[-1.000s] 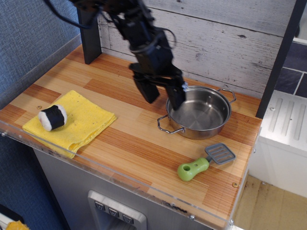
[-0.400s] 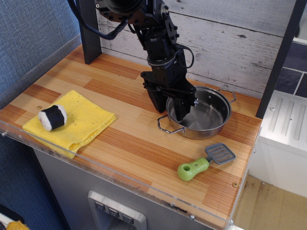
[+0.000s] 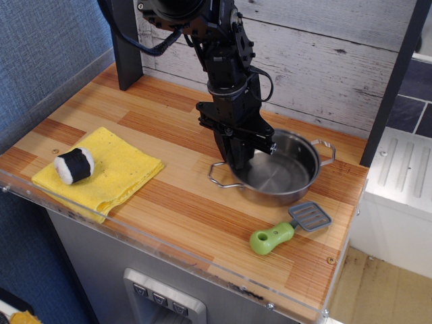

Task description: Move the pot in front of the yellow cloth

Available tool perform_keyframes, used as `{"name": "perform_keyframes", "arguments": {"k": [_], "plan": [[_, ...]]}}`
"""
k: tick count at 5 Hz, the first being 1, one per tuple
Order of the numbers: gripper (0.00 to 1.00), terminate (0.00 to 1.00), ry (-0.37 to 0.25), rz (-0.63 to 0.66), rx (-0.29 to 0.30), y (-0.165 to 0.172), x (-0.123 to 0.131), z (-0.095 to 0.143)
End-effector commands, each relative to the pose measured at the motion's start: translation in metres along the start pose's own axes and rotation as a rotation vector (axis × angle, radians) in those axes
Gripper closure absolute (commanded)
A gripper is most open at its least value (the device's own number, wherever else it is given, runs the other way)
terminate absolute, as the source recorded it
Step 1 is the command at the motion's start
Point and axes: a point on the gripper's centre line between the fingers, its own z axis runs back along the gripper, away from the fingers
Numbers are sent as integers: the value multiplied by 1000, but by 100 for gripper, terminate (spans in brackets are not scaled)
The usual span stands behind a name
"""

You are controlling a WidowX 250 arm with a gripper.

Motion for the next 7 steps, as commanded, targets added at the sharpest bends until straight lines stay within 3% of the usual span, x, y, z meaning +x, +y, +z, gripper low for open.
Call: {"name": "perform_keyframes", "arguments": {"k": [1, 2, 4, 5, 7], "plan": [[100, 0, -55, -6, 33, 3, 4, 42], [100, 0, -58, 23, 72, 9, -1, 55], [100, 0, -61, 264, 198, 38, -19, 99], [100, 0, -71, 379, 208, 59, -26, 108], [100, 0, -62, 491, 249, 104, -30, 105]]}}
